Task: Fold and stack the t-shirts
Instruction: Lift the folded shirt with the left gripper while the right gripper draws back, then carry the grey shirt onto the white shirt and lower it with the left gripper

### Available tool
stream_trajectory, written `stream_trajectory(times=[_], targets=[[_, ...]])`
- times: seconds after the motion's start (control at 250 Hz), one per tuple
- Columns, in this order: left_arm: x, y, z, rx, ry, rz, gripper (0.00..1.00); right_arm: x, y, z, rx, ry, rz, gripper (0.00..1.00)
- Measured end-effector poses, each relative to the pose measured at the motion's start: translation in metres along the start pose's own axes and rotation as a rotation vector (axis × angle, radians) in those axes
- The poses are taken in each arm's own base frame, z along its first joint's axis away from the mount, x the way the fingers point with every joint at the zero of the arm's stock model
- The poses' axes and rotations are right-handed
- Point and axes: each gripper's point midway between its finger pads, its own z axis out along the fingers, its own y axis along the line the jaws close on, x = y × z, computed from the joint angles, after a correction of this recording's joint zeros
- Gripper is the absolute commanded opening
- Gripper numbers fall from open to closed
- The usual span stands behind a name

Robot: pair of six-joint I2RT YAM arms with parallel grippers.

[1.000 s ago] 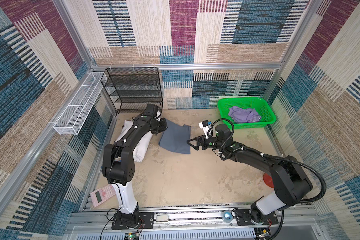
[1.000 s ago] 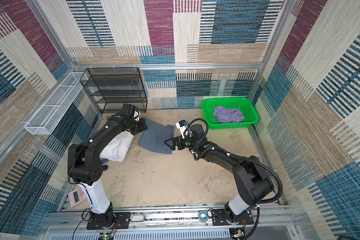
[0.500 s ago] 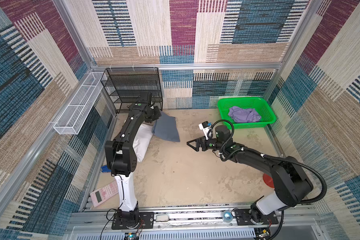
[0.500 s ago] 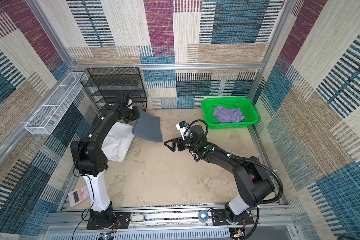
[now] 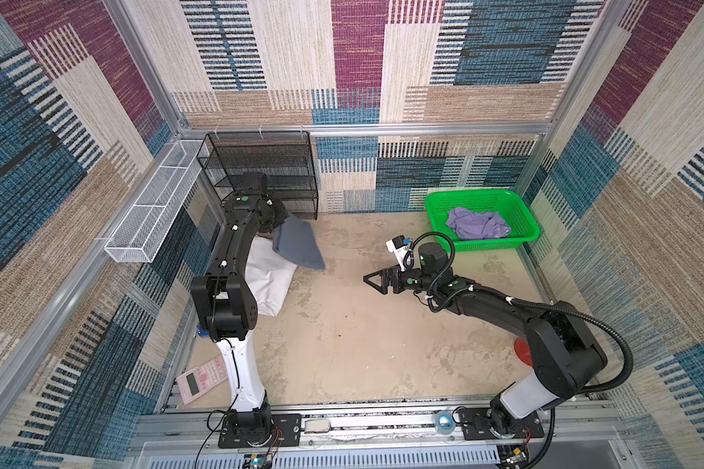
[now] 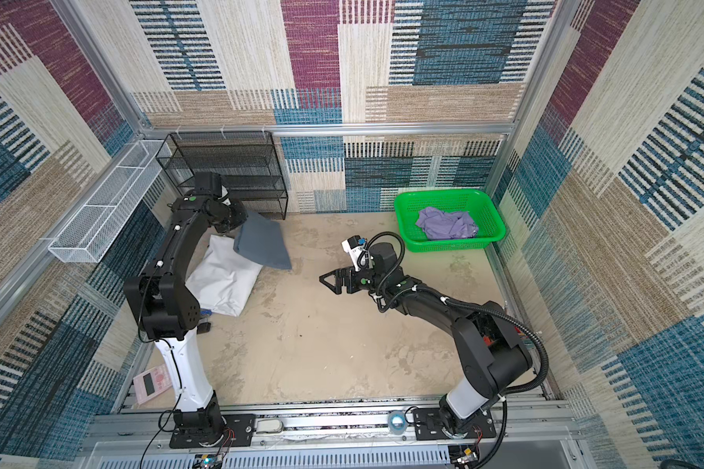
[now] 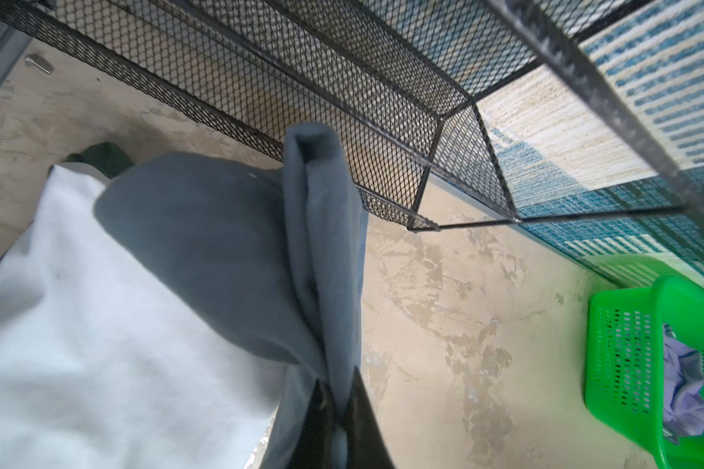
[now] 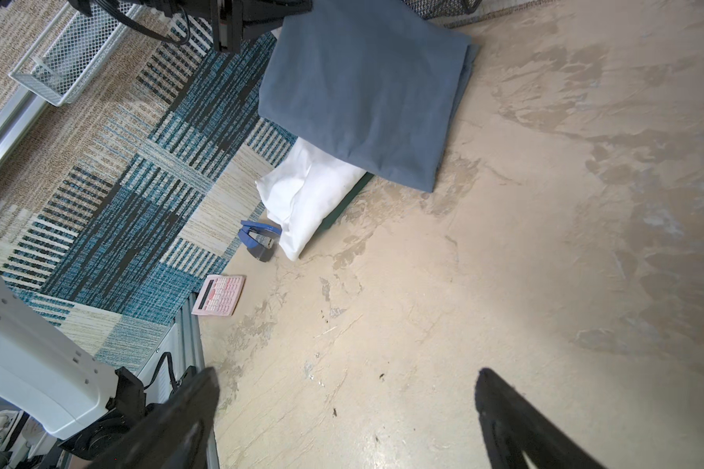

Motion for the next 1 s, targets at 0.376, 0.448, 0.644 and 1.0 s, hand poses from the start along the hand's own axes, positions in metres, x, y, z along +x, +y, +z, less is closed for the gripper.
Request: stream_trajectory(times=[0.376,0.448,0.644,1.0], targets=[[-0.036,0.023,-0.01,-0.008,-0.07,-0.058,0.0,0.001,0.001,0.0,-0.005,0.008,0.003,0.99],[-0.04,0.027,-0.014,-0.013,-0.08,-0.072,0.0,0.0,0.002,0.0,-0.008,0.006,0.001,0.99],[-0.039,0.044,-0.036,-0.045,-0.116,-0.102,0.0,0.001,0.001,0.002,-0.008,0.012,0.005,0.99],[-0.017,0.077,-0.056,-0.091,-0.136,-0.137,0.0,0.006,0.001,0.006,-0.02,0.031,0.011,0.99]])
